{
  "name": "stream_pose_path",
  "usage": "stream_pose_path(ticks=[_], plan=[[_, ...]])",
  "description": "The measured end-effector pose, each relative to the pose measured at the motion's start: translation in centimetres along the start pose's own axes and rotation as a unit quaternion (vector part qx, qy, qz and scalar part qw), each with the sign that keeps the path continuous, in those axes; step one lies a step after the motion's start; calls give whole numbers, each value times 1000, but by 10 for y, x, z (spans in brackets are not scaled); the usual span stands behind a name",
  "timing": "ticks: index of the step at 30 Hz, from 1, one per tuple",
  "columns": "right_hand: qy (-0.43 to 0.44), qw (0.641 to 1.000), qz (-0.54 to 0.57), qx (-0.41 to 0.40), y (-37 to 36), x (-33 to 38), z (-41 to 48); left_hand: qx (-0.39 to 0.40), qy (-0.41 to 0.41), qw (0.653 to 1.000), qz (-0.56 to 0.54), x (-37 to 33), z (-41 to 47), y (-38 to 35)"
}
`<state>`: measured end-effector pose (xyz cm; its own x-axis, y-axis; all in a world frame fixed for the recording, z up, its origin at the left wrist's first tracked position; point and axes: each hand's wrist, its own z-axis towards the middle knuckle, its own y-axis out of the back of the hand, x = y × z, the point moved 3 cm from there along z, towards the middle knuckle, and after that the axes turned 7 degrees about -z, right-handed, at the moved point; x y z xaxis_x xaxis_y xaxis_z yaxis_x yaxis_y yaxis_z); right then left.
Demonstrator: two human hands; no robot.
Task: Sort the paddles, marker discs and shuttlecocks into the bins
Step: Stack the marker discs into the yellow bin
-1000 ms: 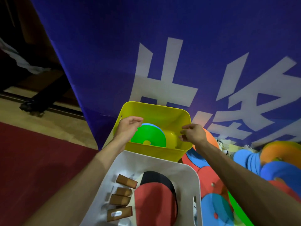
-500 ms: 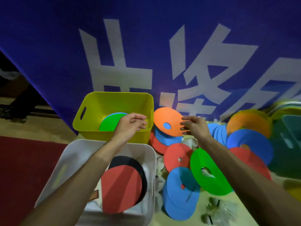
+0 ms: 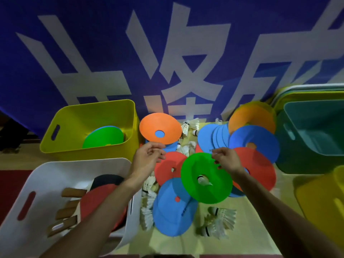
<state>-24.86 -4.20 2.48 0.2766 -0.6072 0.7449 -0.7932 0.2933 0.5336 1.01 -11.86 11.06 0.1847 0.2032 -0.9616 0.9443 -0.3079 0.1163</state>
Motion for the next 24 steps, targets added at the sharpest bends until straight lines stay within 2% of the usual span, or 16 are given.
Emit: stream_pose_path(ticks=[2, 4, 11, 16, 24], plan=[[-2, 992, -122, -26, 7, -24, 1, -7, 12, 1000, 10, 7, -7, -13], [-4, 981, -187, -49, 12, -46, -2, -11, 25, 1000, 10, 15, -12, -24], [-38, 985, -170, 4, 6, -81, -2, -32, 71, 997, 20, 44, -21, -45], [-11, 984, -173, -28, 15, -69, 0, -39, 91, 993, 65, 67, -14, -40], [-40, 992, -77, -92, 45, -80, 2, -32, 139, 981, 130, 115, -7, -28]])
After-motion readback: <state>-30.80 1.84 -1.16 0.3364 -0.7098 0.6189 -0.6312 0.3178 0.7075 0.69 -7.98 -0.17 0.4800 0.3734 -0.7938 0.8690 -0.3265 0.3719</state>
